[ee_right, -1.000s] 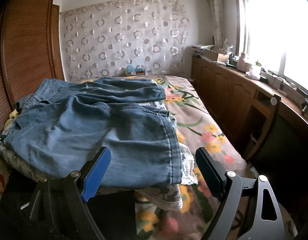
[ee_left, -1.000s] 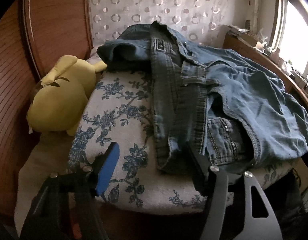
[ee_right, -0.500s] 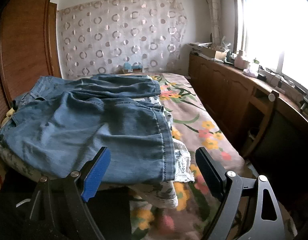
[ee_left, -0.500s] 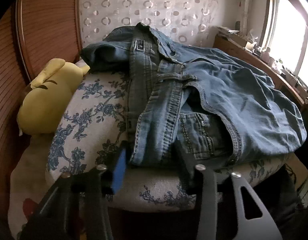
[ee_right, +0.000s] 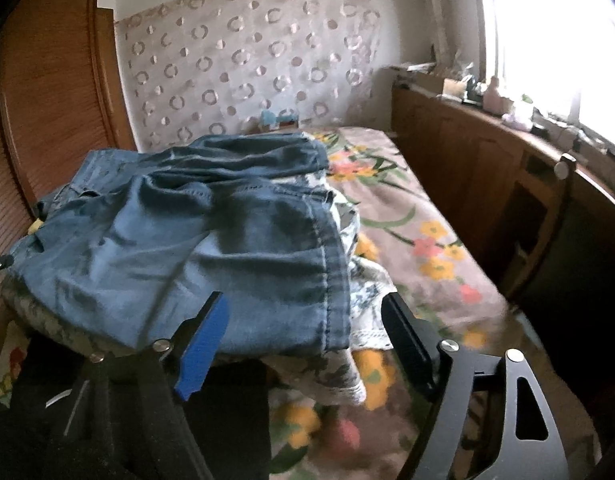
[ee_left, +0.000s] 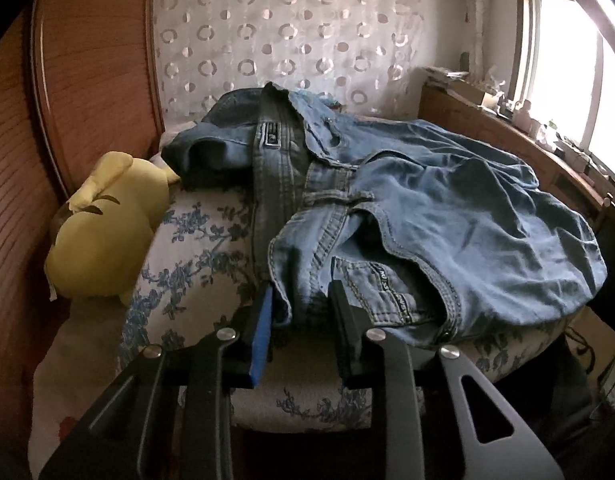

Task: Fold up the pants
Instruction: 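Move left tool to the jeans waistband while right tool reaches the leg hem, then close left tool on the waistband while right tool grasps the leg hem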

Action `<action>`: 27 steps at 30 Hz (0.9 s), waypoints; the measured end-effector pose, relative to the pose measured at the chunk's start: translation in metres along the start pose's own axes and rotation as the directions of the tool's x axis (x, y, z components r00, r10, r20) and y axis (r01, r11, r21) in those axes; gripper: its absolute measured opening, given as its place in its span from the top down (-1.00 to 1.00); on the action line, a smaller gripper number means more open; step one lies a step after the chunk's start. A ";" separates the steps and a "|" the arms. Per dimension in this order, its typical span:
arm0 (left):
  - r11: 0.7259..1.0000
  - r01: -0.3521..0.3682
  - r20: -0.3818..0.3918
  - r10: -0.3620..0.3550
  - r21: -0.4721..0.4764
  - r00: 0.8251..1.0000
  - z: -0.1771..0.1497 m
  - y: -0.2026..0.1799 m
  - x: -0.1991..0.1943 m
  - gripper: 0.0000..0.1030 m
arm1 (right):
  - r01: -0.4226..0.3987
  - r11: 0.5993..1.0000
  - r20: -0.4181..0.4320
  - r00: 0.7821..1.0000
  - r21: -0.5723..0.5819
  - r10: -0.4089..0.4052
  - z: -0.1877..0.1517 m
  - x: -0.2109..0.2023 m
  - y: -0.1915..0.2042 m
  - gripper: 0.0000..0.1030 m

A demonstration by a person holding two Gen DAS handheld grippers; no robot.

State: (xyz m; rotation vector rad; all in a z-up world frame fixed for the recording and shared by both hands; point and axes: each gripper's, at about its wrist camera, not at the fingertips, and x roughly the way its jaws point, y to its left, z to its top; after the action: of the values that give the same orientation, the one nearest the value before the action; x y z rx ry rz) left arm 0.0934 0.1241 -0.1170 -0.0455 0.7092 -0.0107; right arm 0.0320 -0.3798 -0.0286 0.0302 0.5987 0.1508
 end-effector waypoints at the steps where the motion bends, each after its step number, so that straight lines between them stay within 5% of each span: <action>1: 1.000 -0.002 -0.002 0.002 0.003 1.000 0.000 0.000 0.001 0.45 | -0.007 1.000 -0.010 1.000 -0.001 0.007 -0.001 0.002 -0.001 -0.51; 16: 1.000 -0.009 -0.040 0.009 -0.004 0.999 -0.006 0.000 0.013 0.45 | -0.069 0.982 -0.092 0.992 0.178 0.086 -0.008 0.023 -0.043 -0.46; 21: 1.000 -0.013 -0.053 0.013 -0.002 0.998 -0.010 0.001 0.018 0.45 | -0.094 0.972 -0.121 0.985 0.215 0.122 -0.009 0.021 -0.048 -0.20; 27: 1.000 -0.023 -0.010 0.023 0.015 1.000 -0.009 -0.003 0.011 0.49 | -0.087 0.975 -0.114 0.987 0.205 0.112 -0.002 0.012 -0.046 0.34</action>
State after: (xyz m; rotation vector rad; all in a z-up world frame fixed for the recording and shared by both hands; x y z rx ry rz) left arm 0.0962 0.1209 -0.1310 -0.0232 0.7194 0.0061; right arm 0.0469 -0.4237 -0.0409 0.2468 0.7364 0.1905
